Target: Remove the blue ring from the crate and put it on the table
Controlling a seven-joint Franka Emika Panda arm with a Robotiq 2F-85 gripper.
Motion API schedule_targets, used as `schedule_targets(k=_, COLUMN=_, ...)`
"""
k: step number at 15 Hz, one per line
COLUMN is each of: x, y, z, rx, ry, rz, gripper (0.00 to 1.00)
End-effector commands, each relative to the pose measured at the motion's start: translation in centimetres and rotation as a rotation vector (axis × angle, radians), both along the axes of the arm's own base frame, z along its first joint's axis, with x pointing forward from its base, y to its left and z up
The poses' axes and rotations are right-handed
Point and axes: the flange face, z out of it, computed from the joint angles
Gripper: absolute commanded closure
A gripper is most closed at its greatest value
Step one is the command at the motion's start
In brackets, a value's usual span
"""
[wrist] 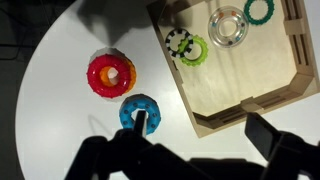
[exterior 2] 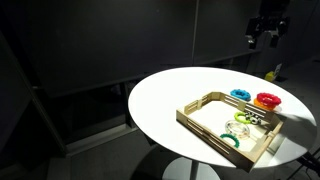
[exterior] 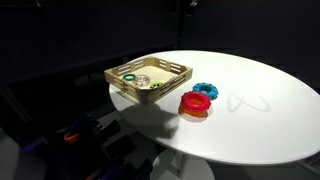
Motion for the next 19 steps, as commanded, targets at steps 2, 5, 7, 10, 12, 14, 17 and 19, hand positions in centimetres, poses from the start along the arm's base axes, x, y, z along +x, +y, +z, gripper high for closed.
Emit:
schedule_targets(k=2, x=-1.2, y=-0.6, z=4.7, rx=0.092, ry=-0.018, rz=0.114, gripper=0.00)
schedule_targets(k=5, x=-1.7, y=-0.9, z=7.2, rx=0.132, ry=-0.033, rz=0.157, gripper=0.00)
schedule_targets(k=7, x=-1.9, y=-1.0, z=8.6, rx=0.125, ry=-0.038, rz=0.172, gripper=0.00)
schedule_targets(k=10, x=-1.9, y=-1.0, z=10.2, rx=0.113, ry=-0.047, rz=0.187, gripper=0.00)
schedule_targets(k=12, x=-1.8, y=-0.8, z=9.3, rx=0.108, ry=-0.050, rz=0.164, gripper=0.00)
schedule_targets(k=14, x=-1.7, y=-0.8, z=9.8, rx=0.106, ry=-0.060, rz=0.168, gripper=0.00)
schedule_targets(k=17, x=-1.7, y=-0.7, z=9.9, rx=0.106, ry=-0.061, rz=0.169, gripper=0.00)
schedule_targets(k=19, x=-1.7, y=-0.7, z=9.9, rx=0.106, ry=-0.061, rz=0.170, gripper=0.00)
